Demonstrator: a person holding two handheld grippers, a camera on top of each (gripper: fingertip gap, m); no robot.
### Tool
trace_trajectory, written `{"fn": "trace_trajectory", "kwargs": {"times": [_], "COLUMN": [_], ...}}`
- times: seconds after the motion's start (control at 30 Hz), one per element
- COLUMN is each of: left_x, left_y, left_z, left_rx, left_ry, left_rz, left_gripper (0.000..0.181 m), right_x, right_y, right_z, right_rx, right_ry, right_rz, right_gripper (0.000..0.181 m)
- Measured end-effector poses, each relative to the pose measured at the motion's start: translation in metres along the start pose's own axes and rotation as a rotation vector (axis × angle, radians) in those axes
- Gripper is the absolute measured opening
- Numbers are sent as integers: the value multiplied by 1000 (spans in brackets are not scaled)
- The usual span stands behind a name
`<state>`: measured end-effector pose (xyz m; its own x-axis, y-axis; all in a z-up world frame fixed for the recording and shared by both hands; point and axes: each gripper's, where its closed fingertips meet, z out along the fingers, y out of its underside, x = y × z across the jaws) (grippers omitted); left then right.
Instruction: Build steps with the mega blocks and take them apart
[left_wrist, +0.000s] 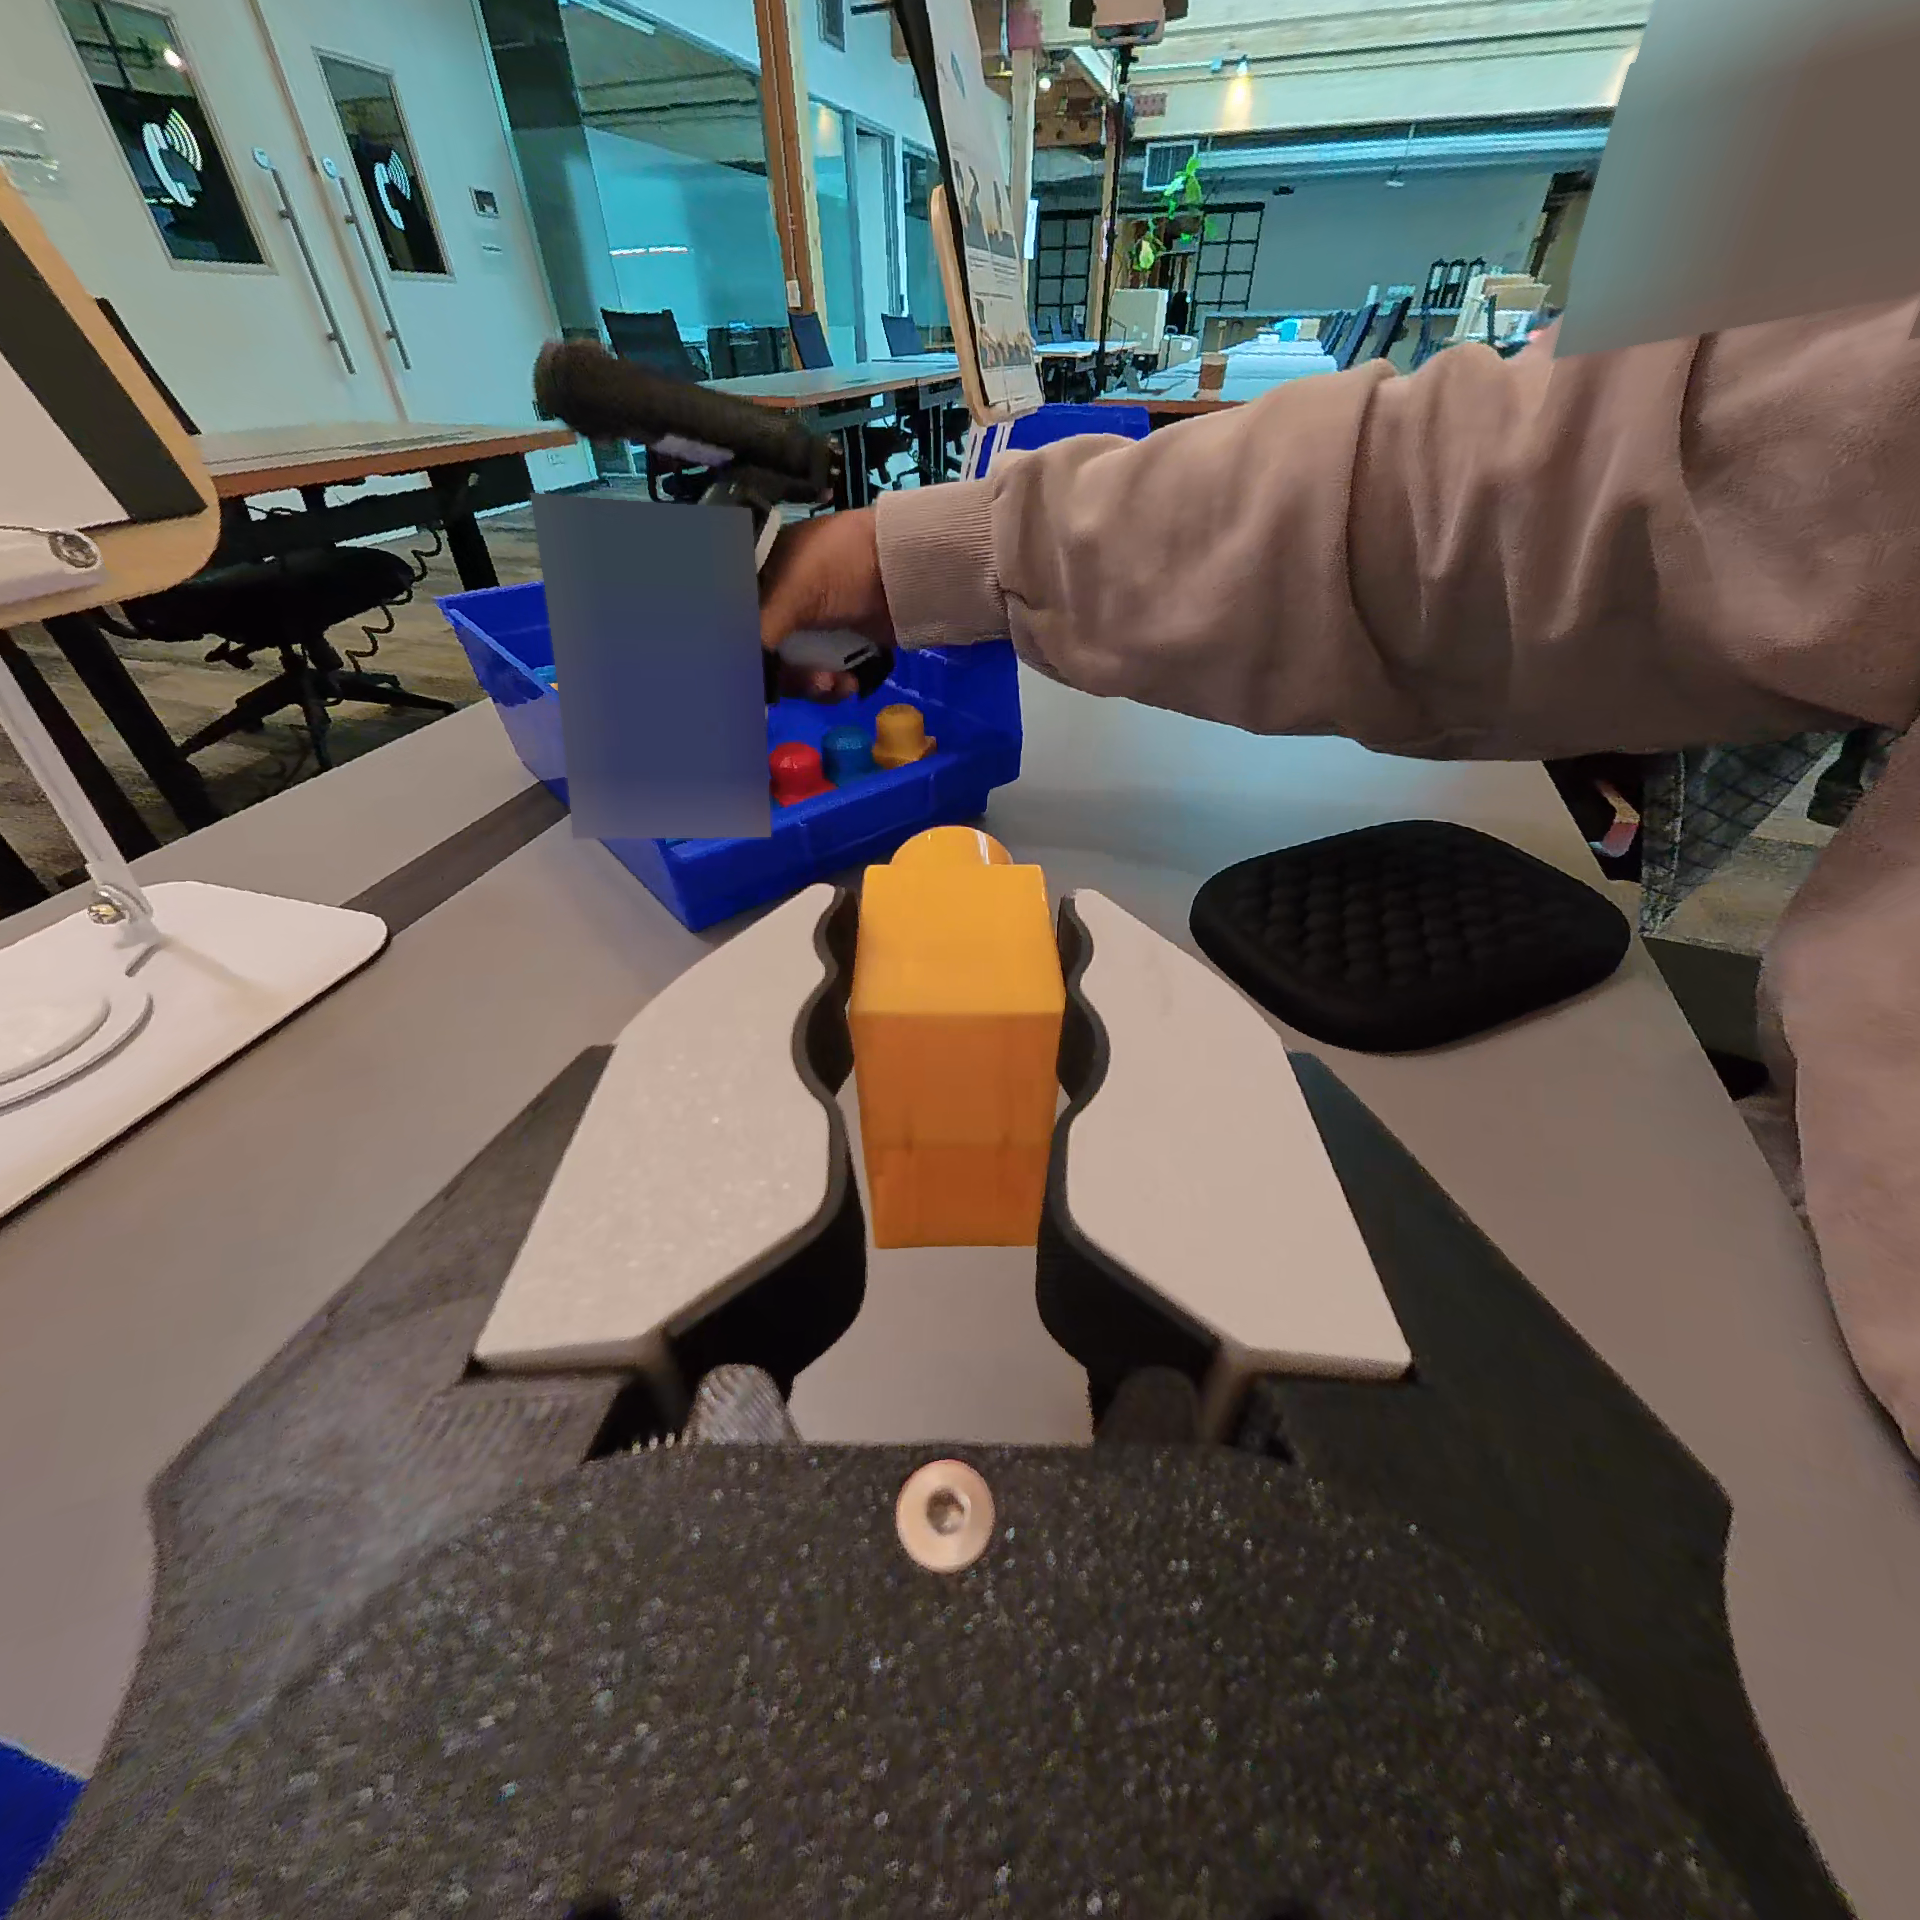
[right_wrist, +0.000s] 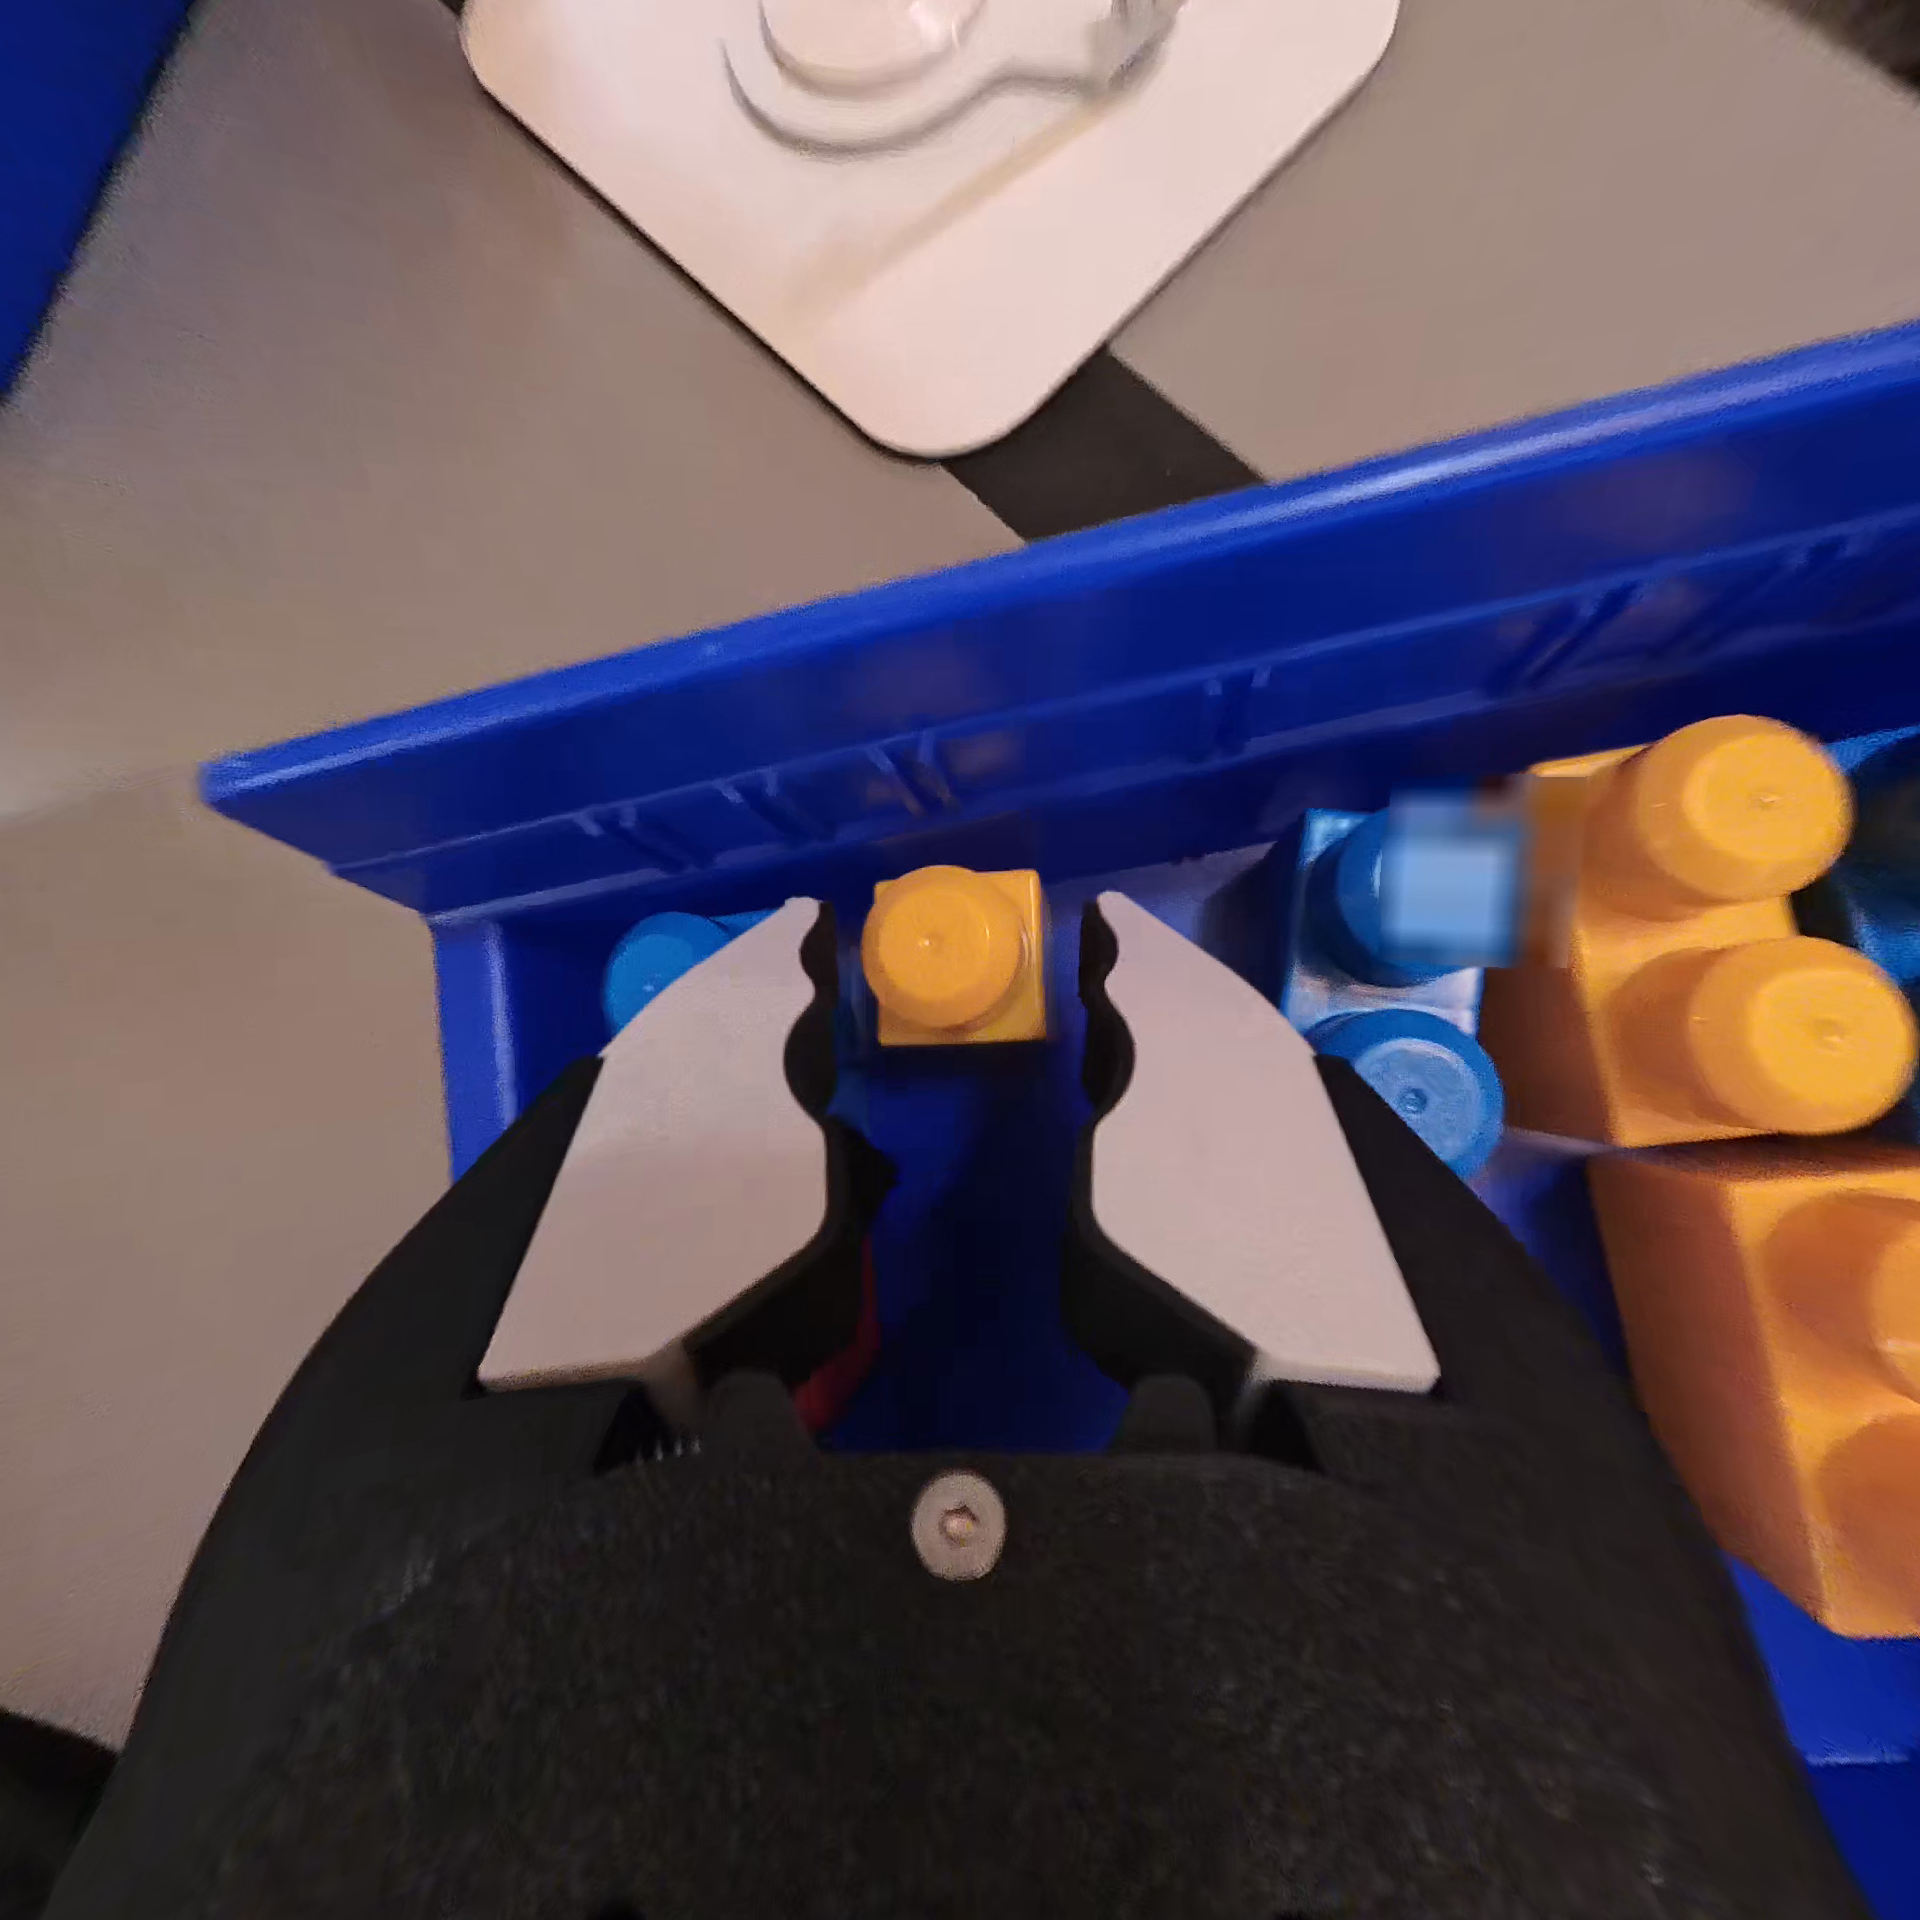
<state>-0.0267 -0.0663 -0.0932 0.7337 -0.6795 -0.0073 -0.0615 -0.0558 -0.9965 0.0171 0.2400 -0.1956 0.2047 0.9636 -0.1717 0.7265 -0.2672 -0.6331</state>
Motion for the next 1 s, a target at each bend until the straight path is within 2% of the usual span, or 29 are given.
{"fn": "trace_trajectory", "kwargs": {"times": [0.03, 0.13, 0.23, 0.37, 0.5, 0.67, 0.77, 0.87, 1.0], "left_x": [0, -1, 1, 7, 14, 20, 24, 27, 26], "left_y": [-1, -5, -11, -19, -21, -24, -25, -23, -13], "left_z": [0, -1, -3, -3, -1, -1, -1, 1, 9], "left_rx": [6, 33, 71, 122, 142, 161, 165, 153, 105], "left_ry": [-1, 2, 16, 55, 85, 121, 138, 153, 99], "left_rz": [-4, -18, -35, -65, -78, -80, -74, -67, -17], "left_gripper": [37, 37, 37, 37, 37, 37, 37, 37, 35], "right_x": [-2, -26, -104, -228, -303, -335, -333, -334, -321], "right_y": [-7, -33, -48, -22, 0, -1, -7, -6, -1], "right_z": [-8, -42, -71, -79, -73, -71, -72, -76, -89], "right_rx": [38, 175, 315, 372, 400, 469, 485, 463, 320], "right_ry": [-6, -4, -139, -417, -568, -621, -594, -597, -536], "right_rz": [-5, -113, -294, -495, -565, -565, -579, -593, -700], "right_gripper": [46, 50, 57, 56, 51, 45, 28, 28, 28]}}
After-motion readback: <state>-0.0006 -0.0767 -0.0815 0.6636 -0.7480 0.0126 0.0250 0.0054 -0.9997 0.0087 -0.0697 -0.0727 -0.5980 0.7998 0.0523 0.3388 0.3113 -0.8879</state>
